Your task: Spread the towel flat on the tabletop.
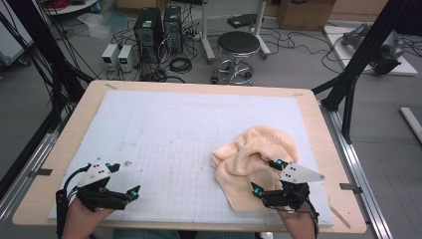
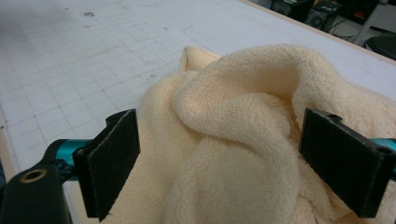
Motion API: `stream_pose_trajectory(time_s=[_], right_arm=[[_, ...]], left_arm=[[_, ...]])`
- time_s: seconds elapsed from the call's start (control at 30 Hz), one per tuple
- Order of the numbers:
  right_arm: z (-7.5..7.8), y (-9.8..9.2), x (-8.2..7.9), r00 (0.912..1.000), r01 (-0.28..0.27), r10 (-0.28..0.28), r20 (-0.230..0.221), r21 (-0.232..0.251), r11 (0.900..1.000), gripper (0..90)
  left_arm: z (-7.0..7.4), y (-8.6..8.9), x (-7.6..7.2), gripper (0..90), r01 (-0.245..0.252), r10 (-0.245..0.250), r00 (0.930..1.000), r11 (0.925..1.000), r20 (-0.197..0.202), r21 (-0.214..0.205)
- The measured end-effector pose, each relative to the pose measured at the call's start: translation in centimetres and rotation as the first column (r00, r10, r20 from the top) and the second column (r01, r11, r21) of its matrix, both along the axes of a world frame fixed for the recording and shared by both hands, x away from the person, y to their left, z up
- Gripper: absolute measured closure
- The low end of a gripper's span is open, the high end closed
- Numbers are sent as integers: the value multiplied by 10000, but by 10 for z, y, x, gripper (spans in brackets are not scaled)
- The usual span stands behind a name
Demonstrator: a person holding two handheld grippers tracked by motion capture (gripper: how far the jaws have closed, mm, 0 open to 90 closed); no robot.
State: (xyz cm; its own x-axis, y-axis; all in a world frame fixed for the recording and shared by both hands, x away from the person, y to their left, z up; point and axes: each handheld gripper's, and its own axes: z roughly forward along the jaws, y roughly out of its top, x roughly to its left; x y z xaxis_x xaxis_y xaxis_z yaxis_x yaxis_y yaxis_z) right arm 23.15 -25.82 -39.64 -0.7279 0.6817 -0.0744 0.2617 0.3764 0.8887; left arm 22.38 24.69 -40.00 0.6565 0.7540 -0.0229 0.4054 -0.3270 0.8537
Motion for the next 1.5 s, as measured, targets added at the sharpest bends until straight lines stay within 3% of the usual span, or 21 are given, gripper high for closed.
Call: stream_pose_trajectory(time_s=[0.27, 0.67, 1.37, 1.5], right_arm=[[-4, -2, 3, 9999, -60, 59, -113, -24, 10000, 119], [-1, 2, 6, 9998, -164, 164, 78, -67, 9998, 119], [4, 1, -2, 9994, -228, 235, 242, -289, 9993, 122], [5, -3, -4, 9991, -396, 401, 133, -368, 9985, 162]], left_arm=[[-1, 2, 1, 17, -99, 99, 9999, 10000, -42, 0], [0, 9, -6, 17, -290, 290, 9996, 9996, 19, -59], [0, 6, -3, 17, -177, 177, 9998, 9998, 57, -60], [0, 6, -3, 17, -161, 162, 9998, 9998, 70, -90]])
